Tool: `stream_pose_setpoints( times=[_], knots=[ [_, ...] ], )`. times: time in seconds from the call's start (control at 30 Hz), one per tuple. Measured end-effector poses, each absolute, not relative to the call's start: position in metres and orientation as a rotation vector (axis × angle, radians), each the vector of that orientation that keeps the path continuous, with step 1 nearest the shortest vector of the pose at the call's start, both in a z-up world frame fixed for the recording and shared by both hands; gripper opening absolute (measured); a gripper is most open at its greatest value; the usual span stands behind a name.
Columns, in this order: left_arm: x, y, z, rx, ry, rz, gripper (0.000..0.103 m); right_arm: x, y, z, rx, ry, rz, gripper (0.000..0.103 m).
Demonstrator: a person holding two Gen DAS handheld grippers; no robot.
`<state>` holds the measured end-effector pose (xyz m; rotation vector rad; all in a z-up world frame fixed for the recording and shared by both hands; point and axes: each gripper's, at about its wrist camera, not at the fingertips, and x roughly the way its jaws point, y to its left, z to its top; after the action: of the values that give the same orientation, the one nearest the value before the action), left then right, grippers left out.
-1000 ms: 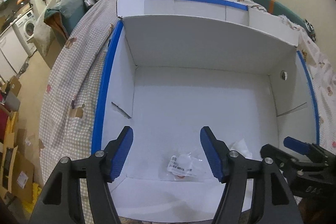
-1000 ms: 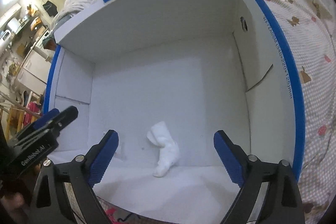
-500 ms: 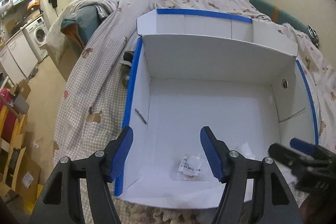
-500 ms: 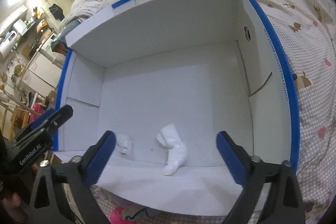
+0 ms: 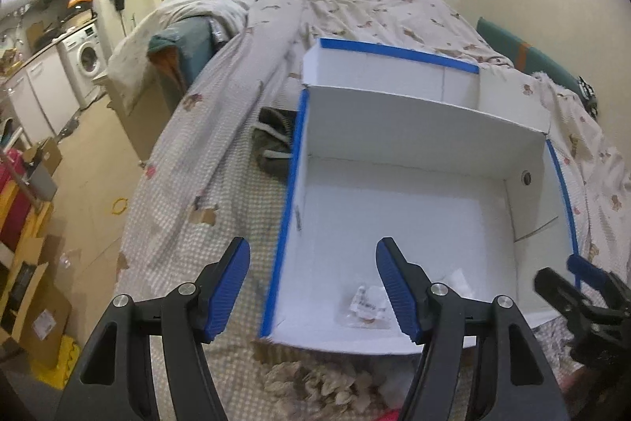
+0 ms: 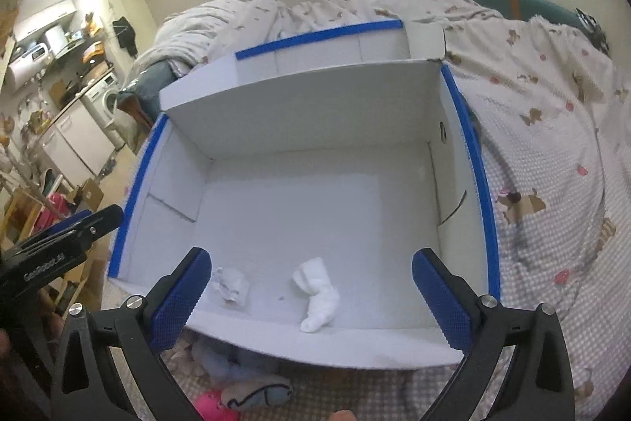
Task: Organize soft objects
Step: 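Withdraw both tools from the box toward the remaining items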
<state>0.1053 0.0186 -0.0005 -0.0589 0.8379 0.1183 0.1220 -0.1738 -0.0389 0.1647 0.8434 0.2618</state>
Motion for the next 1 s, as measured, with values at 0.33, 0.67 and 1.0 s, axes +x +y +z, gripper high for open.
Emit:
stream_pose_setpoints(
  times=[0.33,0.67,1.0],
  knots=[
    [0.073,0.028,0.004,-0.050,0.826,0.120,0.064,0.101,-0.179,-0.038,0.103,0.825,0.193,0.103],
    [0.057,0.039,-0.002,-0.048,0.812,0.158,0.064,0.079,-0.184,-0.042,0.092,0.853,0.184,0.103],
    [0.054,0.072,-0.021,-0.085,0.903,0.244,0.064,0.066,-0.203,-0.047,0.135,0.885,0.175,0.103]
  ],
)
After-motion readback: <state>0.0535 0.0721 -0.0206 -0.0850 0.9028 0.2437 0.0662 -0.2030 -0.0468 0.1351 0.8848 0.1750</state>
